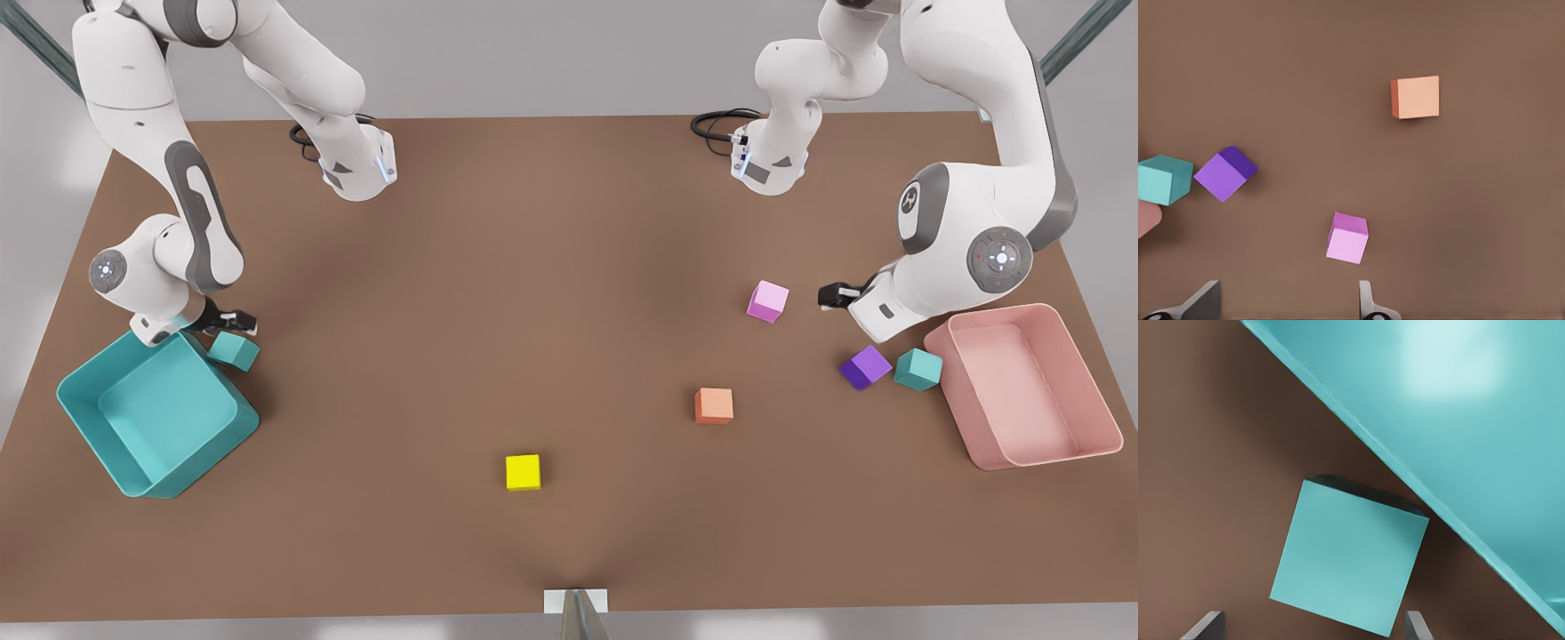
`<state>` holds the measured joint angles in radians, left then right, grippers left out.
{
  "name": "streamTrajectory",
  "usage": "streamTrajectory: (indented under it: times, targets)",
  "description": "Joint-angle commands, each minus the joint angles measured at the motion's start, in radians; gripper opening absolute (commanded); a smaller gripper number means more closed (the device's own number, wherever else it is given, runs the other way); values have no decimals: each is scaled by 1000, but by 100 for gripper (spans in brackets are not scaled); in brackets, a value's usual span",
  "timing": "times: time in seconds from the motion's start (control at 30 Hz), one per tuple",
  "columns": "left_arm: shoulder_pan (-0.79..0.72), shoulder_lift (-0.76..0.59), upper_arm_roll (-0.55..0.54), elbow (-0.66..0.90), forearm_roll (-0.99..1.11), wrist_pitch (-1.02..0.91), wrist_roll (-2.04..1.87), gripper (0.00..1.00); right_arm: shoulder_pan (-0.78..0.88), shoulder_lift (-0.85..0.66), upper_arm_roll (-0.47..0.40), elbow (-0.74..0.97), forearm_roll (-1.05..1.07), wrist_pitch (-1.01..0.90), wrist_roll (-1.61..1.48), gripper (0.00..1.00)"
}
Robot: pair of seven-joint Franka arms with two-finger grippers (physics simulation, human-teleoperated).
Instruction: Stack the two blue cubes on top of each other
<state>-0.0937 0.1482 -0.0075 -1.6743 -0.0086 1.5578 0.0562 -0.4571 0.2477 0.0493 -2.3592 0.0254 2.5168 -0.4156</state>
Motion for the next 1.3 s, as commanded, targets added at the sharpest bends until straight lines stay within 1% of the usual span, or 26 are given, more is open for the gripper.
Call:
streamTrajectory:
  times: [0.0, 0.4, 0.5, 0.53, 1.0, 1.07, 1.2, 1.27]
  targets:
    - [0, -1, 0, -1, 1, -16, -1, 100, 0, 5, 0, 1, 2, 25, -17, 100]
    - [-3, 2, 0, 4, 2, -19, -1, 100, -2, 36, 0, 11, 4, 56, -23, 100]
    - [-9, 22, -2, 4, 2, -68, 1, 100, -5, 42, 0, 11, 4, 60, -25, 100]
    - [-26, 24, -3, 21, 2, -70, -4, 100, -6, 42, 0, 11, 4, 62, -25, 100]
    - [-23, 30, -2, 24, -1, -73, -4, 100, -14, 74, 0, 24, 21, 71, -28, 100]
    - [-27, 45, -2, 57, -1, -73, -6, 100, -14, 74, 0, 24, 41, 71, -28, 100]
    - [-21, 51, 0, 60, -1, -73, -3, 100, -18, 74, 0, 23, 62, 71, -26, 100]
    - [-40, 65, -3, 90, -8, -71, -7, 100, -20, 74, 0, 21, 65, 73, -26, 100]
